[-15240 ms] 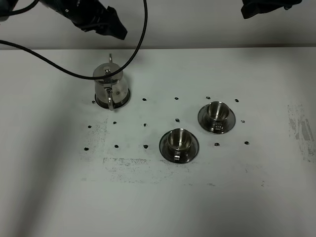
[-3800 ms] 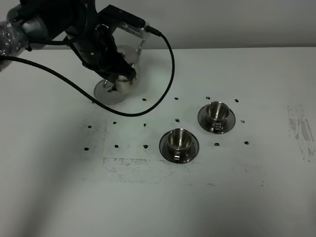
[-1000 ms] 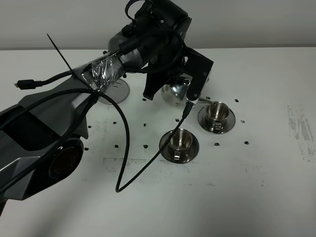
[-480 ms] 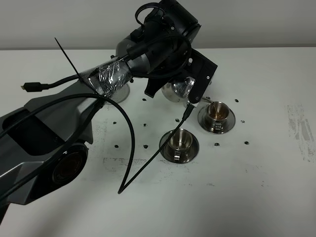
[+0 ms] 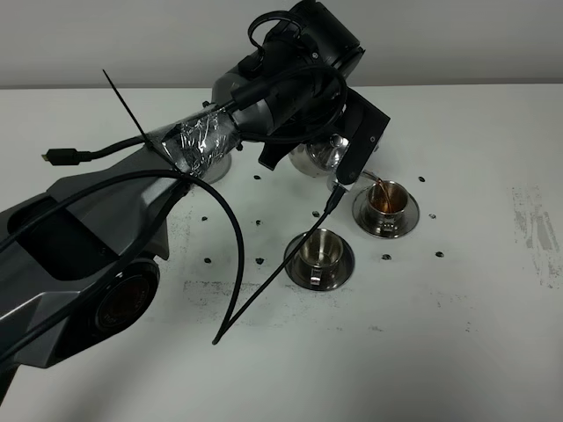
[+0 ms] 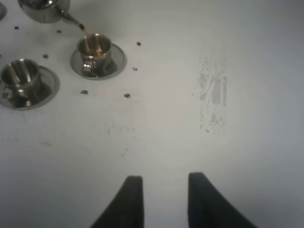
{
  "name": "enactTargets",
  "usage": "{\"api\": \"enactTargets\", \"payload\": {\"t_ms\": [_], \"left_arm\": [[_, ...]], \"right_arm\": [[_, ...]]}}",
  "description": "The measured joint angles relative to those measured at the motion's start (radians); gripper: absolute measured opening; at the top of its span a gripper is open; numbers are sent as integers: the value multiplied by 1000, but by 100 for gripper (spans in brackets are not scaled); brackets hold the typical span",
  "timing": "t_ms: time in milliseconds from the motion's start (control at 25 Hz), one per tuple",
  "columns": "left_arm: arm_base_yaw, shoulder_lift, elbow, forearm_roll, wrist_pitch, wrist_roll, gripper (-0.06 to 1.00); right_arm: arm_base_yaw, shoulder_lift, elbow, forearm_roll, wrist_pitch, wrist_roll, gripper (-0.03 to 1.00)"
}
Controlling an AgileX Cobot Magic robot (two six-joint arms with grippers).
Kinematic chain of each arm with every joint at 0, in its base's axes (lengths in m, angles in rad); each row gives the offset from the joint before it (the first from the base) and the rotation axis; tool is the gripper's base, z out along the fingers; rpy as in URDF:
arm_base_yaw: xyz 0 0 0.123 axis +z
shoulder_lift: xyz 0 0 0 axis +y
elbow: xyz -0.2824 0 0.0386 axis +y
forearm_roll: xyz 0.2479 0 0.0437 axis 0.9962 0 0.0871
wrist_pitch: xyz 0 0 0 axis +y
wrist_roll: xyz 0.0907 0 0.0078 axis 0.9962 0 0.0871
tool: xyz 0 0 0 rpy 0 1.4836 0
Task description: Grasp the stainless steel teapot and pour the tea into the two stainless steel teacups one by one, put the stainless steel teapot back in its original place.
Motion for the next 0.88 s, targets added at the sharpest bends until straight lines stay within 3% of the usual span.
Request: {"api": "enactTargets", "payload": {"t_ms": [880], "left_arm": [[-30, 6, 0, 66, -12, 0, 20]], "right_arm": [[0, 0, 0, 0, 0, 0, 23]]}}
